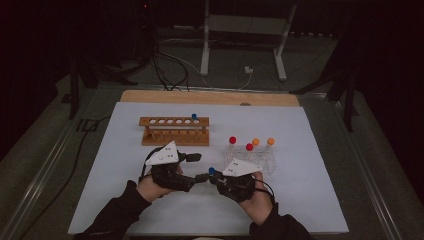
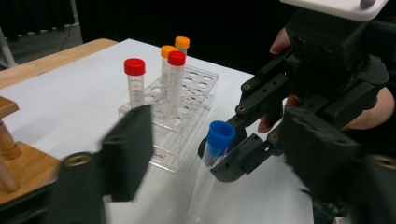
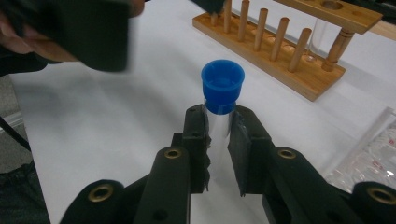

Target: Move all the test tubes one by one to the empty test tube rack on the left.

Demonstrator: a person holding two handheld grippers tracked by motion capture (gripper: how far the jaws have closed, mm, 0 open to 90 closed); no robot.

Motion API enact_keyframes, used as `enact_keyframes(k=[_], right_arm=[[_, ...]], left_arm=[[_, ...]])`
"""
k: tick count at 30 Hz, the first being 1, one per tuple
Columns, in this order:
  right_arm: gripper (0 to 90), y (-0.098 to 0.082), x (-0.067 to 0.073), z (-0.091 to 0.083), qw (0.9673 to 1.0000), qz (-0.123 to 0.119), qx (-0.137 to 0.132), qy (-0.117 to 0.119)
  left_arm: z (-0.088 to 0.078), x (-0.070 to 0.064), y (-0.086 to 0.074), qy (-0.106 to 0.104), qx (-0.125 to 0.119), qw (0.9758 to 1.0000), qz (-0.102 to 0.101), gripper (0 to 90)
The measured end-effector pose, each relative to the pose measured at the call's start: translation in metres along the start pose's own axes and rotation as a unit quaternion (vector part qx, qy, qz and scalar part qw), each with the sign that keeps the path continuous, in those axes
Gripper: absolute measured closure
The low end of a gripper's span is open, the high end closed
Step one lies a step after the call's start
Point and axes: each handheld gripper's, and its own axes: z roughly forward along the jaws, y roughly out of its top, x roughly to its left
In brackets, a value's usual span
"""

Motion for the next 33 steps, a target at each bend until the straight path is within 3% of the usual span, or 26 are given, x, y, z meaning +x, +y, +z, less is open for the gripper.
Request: enact_keyframes(k=[7,18,24,31,33], right_arm=[[76.4,0.001,0.002,0.002,1.0000,-0.002,0.000,0.003],[76.4,0.002,0.003,0.001,1.0000,-0.002,0.000,0.003],[75.0,0.002,0.002,-0.001,1.0000,-0.003,-0.005,0.004],[54.8,0.003,-0.003,-0.007,0.9994,-0.013,-0.029,-0.010],[46.0,0.004,-0.005,-0.011,0.9989,-0.001,-0.045,-0.010]], left_arm=[[0.009,-0.004,-0.002,0.002,0.017,0.9997,0.016,53.8],[0.019,-0.004,-0.002,0.004,0.038,0.9989,0.029,74.7],[0.018,-0.003,0.001,0.007,0.033,0.9987,0.037,77.1],[0.010,0.008,0.008,0.027,0.024,0.9986,0.038,77.3],[0.006,0.013,0.012,0.037,0.023,0.9982,0.040,77.3]])
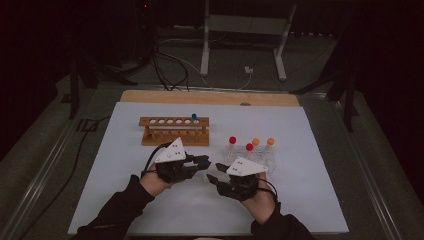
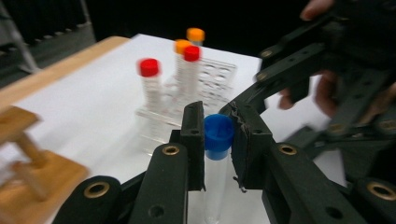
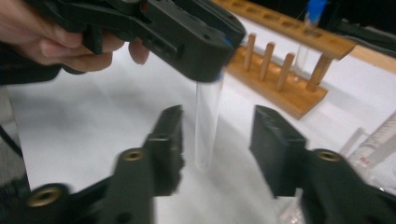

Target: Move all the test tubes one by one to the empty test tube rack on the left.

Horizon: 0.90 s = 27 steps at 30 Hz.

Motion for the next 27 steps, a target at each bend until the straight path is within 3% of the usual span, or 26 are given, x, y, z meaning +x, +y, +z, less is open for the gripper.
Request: enact_keyframes(k=[4,7,10,14,16,23,27], right_arm=[[32.4,0.004,-0.004,-0.006,0.9998,0.004,-0.010,0.016],[32.4,0.006,-0.007,-0.009,0.9997,0.013,-0.010,0.015],[24.8,0.006,-0.009,-0.011,0.9999,0.005,-0.016,-0.002],[11.6,0.006,-0.011,-0.013,0.9995,0.014,-0.022,-0.018],[3.2,0.006,-0.012,-0.014,0.9996,0.013,-0.022,-0.011],[0.0,0.007,-0.013,-0.020,0.9994,0.005,-0.029,0.020],[0.0,0.008,-0.015,-0.023,0.9988,0.016,-0.033,0.033]], left_arm=[[-0.007,0.013,0.006,0.024,-0.003,0.9997,-0.002,77.3],[-0.011,0.024,0.011,0.043,-0.006,0.9991,-0.002,77.3],[-0.014,0.034,0.017,0.060,-0.008,0.9981,-0.003,77.3],[-0.020,0.048,0.025,0.082,-0.014,0.9965,-0.002,77.3],[-0.023,0.055,0.030,0.095,-0.020,0.9952,-0.002,77.3],[-0.031,0.078,0.042,0.130,-0.033,0.9909,0.004,77.3],[-0.029,0.093,0.045,0.149,-0.043,0.9879,-0.005,77.3]])
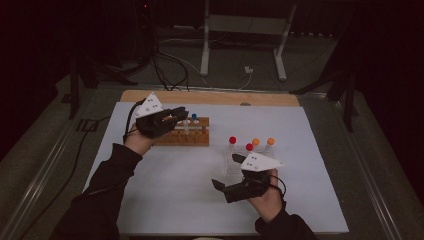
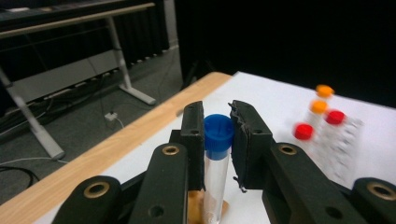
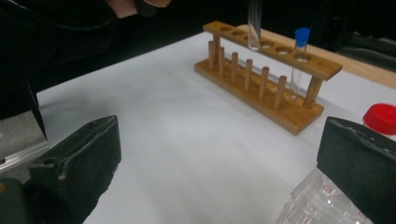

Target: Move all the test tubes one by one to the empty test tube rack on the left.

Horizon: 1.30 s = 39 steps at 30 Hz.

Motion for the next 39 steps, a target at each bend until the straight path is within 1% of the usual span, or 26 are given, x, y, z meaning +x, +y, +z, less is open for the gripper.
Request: enact_keyframes(k=[1,3,8,10,12,14,15,16,17,19,21,22,25,29,33,35,39], right_arm=[[0.0,0.000,0.000,0.000,1.0000,-0.004,0.001,0.000],[0.0,0.000,0.000,-0.001,1.0000,-0.009,0.001,-0.001],[0.0,0.000,0.001,0.000,0.9999,-0.012,-0.003,0.003],[0.0,-0.001,0.001,0.000,0.9999,-0.015,-0.002,0.004],[0.0,-0.001,0.001,0.000,0.9999,-0.012,0.000,0.008],[0.0,0.000,0.001,0.000,0.9999,-0.010,-0.002,0.012],[0.0,0.000,0.001,0.000,0.9999,-0.011,-0.003,0.012],[0.0,0.000,0.002,-0.001,0.9998,-0.014,-0.004,0.011],[0.0,0.000,0.002,-0.001,0.9998,-0.015,-0.006,0.012],[0.0,0.000,0.001,-0.002,0.9998,-0.013,-0.007,0.014],[0.0,0.000,0.001,-0.002,0.9998,-0.010,-0.008,0.016],[0.0,0.000,0.000,-0.003,0.9997,-0.007,-0.008,0.020],[0.0,0.000,0.000,-0.003,0.9997,-0.010,-0.009,0.023],[0.0,0.000,0.001,-0.003,0.9995,-0.015,-0.009,0.024],[0.0,0.000,0.001,-0.004,0.9994,-0.016,-0.011,0.029],[0.0,-0.001,0.001,-0.004,0.9992,-0.017,-0.016,0.032],[0.0,-0.001,0.001,-0.004,0.9991,-0.020,-0.015,0.034]], left_arm=[[0.003,0.003,0.000,0.003,-0.001,1.0000,-0.007,77.3],[0.009,0.008,-0.001,0.015,0.001,0.9999,-0.005,77.3],[0.022,0.020,-0.005,0.037,-0.001,0.9992,-0.016,77.3],[0.028,0.024,-0.008,0.042,-0.004,0.9987,-0.028,77.2],[0.033,0.026,-0.011,0.051,-0.004,0.9982,-0.031,77.3],[0.038,0.029,-0.015,0.052,0.001,0.9980,-0.036,77.3],[0.040,0.029,-0.016,0.059,0.006,0.9977,-0.032,77.3],[0.042,0.029,-0.018,0.059,0.007,0.9976,-0.034,77.3],[0.044,0.030,-0.021,0.057,0.009,0.9975,-0.041,77.3],[0.047,0.030,-0.024,0.058,0.016,0.9974,-0.038,77.3],[0.049,0.030,-0.028,0.056,0.018,0.9975,-0.040,77.2],[0.051,0.030,-0.030,0.057,0.021,0.9972,-0.042,77.3],[0.055,0.031,-0.037,0.057,0.028,0.9967,-0.051,77.2],[0.060,0.029,-0.044,0.058,0.038,0.9963,-0.050,77.2],[0.064,0.027,-0.051,0.059,0.049,0.9960,-0.047,77.2],[0.066,0.026,-0.053,0.060,0.055,0.9957,-0.045,77.2],[0.068,0.026,-0.057,0.060,0.060,0.9953,-0.046,77.2]])
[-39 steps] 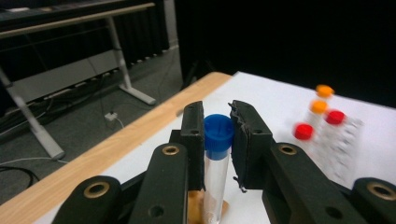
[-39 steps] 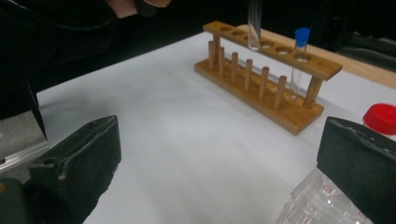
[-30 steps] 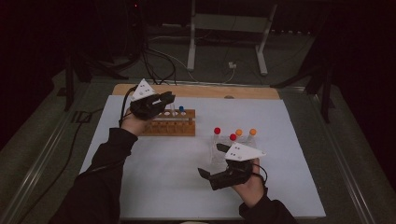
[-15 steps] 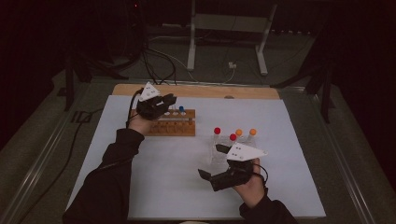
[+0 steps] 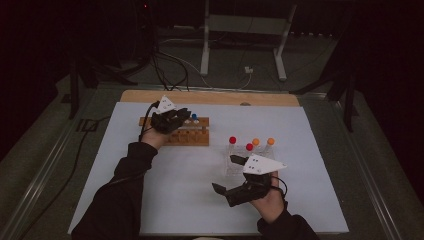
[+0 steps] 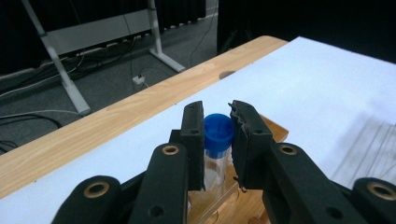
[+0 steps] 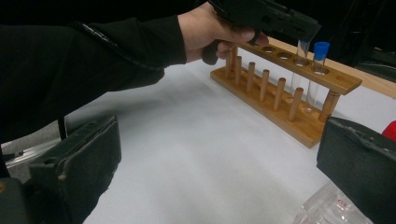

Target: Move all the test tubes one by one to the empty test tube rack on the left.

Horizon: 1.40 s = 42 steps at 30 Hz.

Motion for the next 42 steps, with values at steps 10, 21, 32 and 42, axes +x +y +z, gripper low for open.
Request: enact_keyframes(k=[10,21,32,42], right_arm=[[0.0,0.000,-0.001,-0.002,1.0000,0.000,-0.008,0.000],[0.0,0.002,-0.005,-0.009,0.9986,-0.032,-0.042,-0.005],[5.7,0.005,-0.032,-0.030,0.9966,-0.034,-0.039,-0.064],[16.0,-0.009,-0.059,-0.038,0.9875,0.021,-0.002,-0.156]], left_arm=[[0.005,0.000,-0.008,0.000,0.012,0.9999,0.001,77.1],[-0.007,0.003,-0.002,-0.022,0.006,0.9997,-0.013,57.7],[-0.058,-0.011,0.002,-0.063,-0.032,0.9972,-0.024,16.3],[-0.088,-0.041,-0.018,-0.141,-0.050,0.9884,-0.024,3.0]])
